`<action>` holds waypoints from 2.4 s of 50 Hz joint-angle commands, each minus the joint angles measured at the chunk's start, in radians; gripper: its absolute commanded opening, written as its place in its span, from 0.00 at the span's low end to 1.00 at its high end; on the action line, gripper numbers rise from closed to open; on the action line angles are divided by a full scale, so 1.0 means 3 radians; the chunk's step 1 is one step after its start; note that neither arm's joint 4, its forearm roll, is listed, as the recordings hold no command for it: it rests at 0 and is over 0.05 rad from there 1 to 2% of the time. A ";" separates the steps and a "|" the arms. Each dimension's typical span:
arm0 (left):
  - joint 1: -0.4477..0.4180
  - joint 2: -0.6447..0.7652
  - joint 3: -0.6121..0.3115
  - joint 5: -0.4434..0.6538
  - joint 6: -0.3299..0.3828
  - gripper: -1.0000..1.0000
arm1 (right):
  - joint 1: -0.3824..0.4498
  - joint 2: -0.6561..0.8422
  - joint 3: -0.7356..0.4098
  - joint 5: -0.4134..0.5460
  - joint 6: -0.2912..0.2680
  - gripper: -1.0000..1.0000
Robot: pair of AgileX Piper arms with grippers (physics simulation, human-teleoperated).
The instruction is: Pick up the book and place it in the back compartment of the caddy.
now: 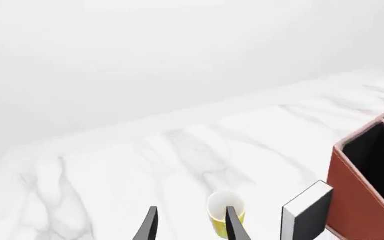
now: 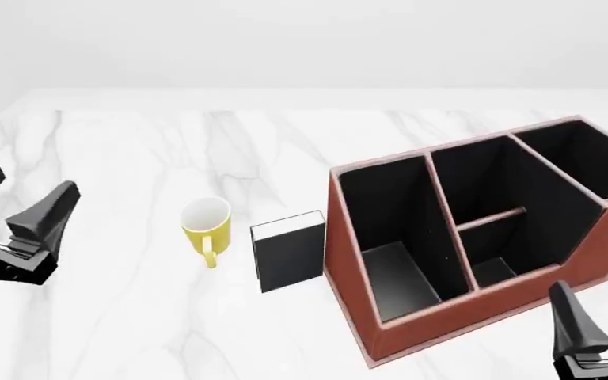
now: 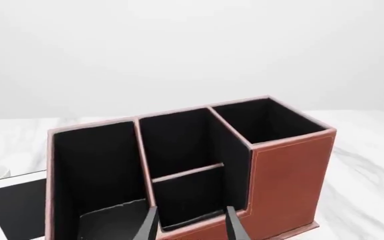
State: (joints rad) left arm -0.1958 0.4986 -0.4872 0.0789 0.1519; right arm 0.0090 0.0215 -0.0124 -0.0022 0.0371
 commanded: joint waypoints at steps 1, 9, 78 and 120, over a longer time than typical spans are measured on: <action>-0.0532 0.0890 -0.1191 0.0555 0.0474 1.00 | 0.0013 0.0065 -0.0005 -0.0047 0.0002 1.00; -0.0846 0.1640 -0.2341 0.1246 0.0918 1.00 | 0.0016 0.0097 -0.0001 -0.0076 0.0003 1.00; -0.1838 0.3557 -0.3033 0.1807 0.1190 1.00 | 0.0032 0.0048 0.0008 -0.0054 -0.0029 1.00; -0.1813 0.3624 -0.2684 0.1738 0.1080 1.00 | 0.0035 0.0034 0.0007 -0.0038 -0.0029 1.00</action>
State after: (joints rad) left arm -0.7610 1.5697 -1.3003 0.6273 0.4683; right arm 0.0189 0.0337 -0.0090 -0.0166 0.0289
